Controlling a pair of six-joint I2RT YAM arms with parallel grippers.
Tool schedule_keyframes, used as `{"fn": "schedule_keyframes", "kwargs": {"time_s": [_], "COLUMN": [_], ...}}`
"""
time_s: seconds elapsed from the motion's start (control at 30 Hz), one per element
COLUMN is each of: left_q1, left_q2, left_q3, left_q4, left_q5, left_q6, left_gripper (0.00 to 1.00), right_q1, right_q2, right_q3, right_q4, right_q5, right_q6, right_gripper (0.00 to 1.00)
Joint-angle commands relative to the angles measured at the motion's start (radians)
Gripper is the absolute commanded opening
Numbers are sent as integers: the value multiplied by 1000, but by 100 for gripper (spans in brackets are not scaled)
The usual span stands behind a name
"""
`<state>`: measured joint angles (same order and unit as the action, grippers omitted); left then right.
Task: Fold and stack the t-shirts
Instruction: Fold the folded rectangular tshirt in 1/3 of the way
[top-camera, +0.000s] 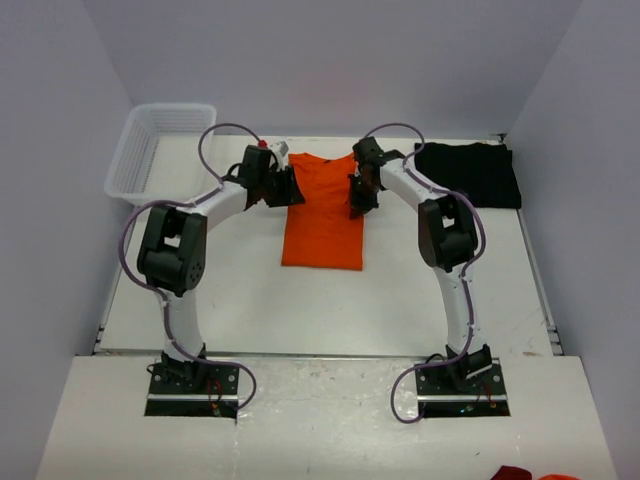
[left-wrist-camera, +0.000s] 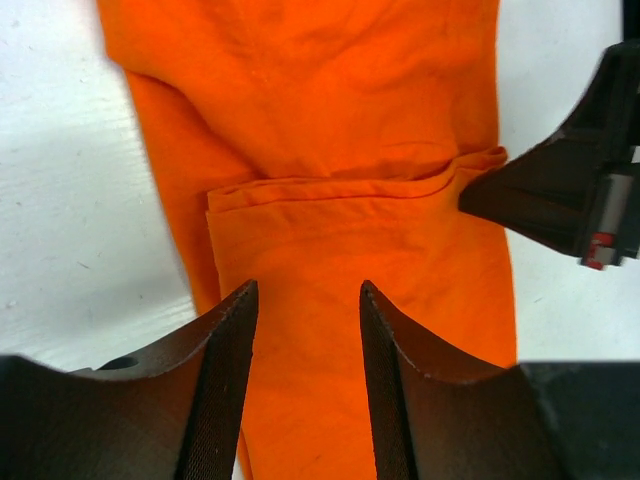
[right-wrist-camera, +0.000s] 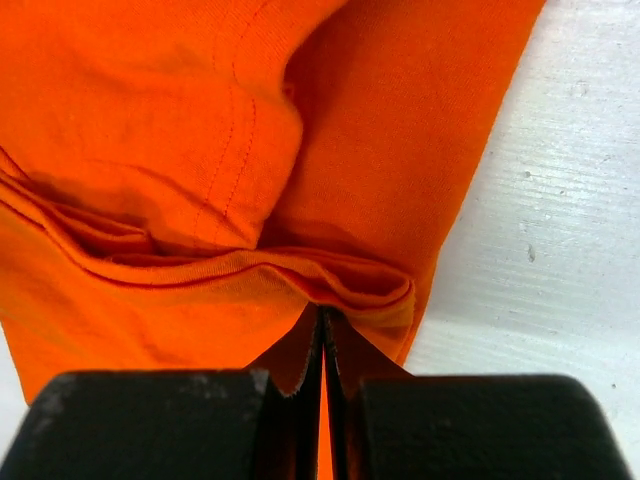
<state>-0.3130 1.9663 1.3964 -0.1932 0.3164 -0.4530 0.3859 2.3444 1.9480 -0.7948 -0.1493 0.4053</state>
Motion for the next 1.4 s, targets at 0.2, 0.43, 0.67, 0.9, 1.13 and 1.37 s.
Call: {"fn": "schedule_keyframes", "kwargs": {"time_s": [0.2, 0.43, 0.67, 0.9, 1.13, 1.37], "left_q1": [9, 43, 43, 41, 40, 41], "left_q2": [161, 189, 33, -229, -388, -520], "left_q3": [50, 50, -30, -135, -366, -634], "left_q4": [32, 24, 48, -12, -32, 222], "left_q5": [-39, -76, -89, -144, -93, 124], "left_q6": [17, 45, 50, 48, -65, -144], "left_gripper": [46, 45, 45, 47, 52, 52], "right_q1": [-10, -36, -38, -36, -35, -33], "right_q2": [58, 43, -66, -350, -680, -856], "right_q3": [121, 108, 49, -151, -703, -1040], "right_q4": [-116, -124, -37, 74, 264, 497], "right_q5": [68, 86, 140, 74, -94, -277], "right_q6": [58, 60, -49, -89, 44, 156], "right_gripper": [0, 0, 0, 36, 56, 56]}}
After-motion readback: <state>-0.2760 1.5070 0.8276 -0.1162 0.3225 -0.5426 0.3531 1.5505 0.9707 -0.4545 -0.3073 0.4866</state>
